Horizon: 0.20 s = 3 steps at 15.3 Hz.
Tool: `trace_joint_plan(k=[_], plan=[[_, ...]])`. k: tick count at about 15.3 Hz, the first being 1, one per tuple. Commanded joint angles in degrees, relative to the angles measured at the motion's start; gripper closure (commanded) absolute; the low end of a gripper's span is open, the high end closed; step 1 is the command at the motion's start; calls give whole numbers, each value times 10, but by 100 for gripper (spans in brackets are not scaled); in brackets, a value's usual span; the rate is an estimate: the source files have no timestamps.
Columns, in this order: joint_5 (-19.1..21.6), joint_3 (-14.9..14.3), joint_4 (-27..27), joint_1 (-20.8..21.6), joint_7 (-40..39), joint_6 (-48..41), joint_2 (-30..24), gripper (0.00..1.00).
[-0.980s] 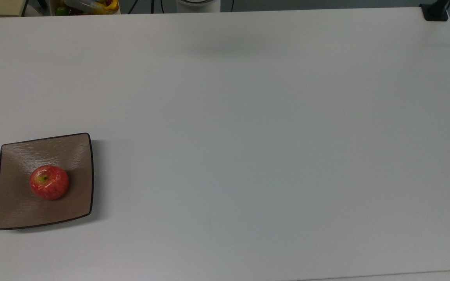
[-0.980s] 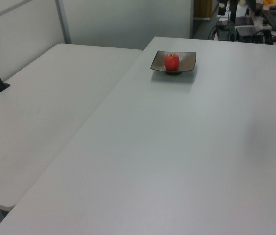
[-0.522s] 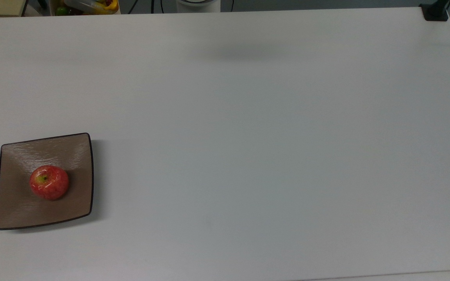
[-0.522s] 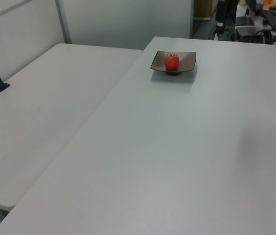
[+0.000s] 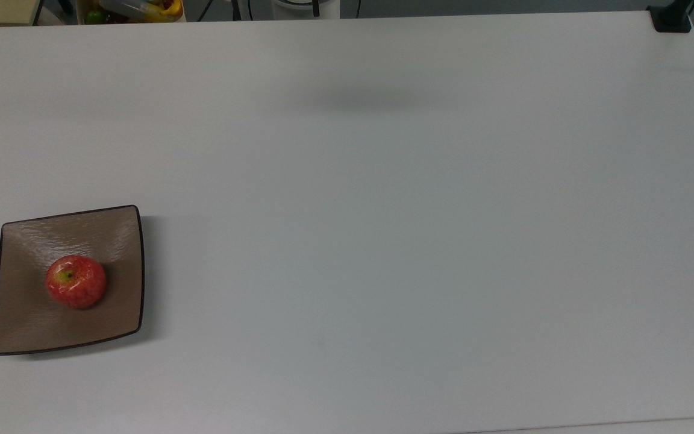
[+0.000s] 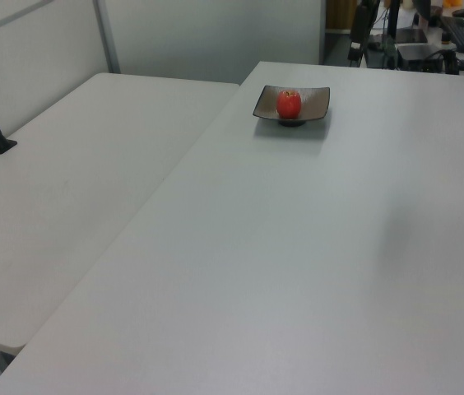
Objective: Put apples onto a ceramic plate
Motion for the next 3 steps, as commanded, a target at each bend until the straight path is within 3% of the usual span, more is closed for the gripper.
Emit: trace_joint_plan(k=[1,3], plan=[[2,-4,-15,2,-13,16,-9,0],[2,-4,-15,2,-14,13,-9,0]])
